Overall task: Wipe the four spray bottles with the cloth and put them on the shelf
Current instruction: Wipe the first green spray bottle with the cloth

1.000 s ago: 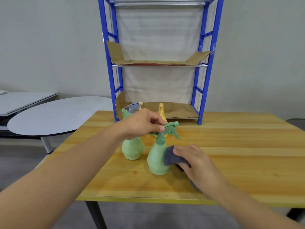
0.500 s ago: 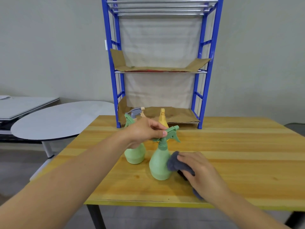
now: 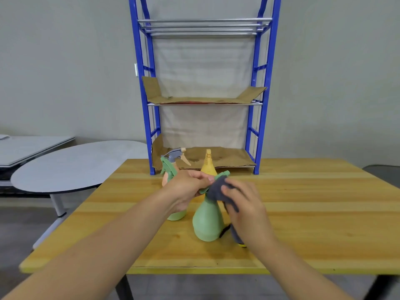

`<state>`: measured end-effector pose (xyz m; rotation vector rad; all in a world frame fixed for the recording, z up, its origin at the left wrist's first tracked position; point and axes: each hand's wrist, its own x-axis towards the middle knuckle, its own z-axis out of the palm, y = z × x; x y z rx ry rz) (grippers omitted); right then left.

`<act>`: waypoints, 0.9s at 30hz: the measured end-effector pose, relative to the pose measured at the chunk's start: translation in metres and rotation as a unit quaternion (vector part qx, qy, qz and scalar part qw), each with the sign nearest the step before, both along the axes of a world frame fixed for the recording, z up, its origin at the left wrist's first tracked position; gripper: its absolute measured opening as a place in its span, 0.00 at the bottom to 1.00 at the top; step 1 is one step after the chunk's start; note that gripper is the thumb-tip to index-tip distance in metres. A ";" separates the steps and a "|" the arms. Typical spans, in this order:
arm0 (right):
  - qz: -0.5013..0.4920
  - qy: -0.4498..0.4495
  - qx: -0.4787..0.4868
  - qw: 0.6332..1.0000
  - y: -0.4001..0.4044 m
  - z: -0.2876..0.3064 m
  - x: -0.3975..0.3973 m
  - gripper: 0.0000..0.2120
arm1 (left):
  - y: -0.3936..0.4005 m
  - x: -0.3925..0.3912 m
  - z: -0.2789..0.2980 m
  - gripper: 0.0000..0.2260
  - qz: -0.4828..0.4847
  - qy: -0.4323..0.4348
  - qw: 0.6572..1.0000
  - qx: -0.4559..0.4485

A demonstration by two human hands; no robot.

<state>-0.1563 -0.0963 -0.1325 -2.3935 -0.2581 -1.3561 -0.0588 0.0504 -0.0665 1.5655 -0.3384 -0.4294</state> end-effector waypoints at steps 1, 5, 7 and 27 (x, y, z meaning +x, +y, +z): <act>-0.010 -0.003 0.037 0.999 0.000 0.002 0.002 0.17 | -0.001 0.000 0.000 0.04 0.007 0.000 1.000 -0.002; 0.071 0.038 -0.153 0.985 0.017 -0.017 -0.002 0.17 | 0.003 0.004 0.000 0.09 0.008 0.014 1.000 -0.015; 0.057 0.023 -0.096 0.994 0.009 -0.012 0.004 0.16 | 0.004 0.005 -0.001 0.10 -0.003 0.018 1.000 -0.017; -0.025 0.068 -0.063 0.995 -0.032 -0.013 0.015 0.16 | 0.012 0.013 -0.017 0.07 -0.012 0.011 0.999 -0.048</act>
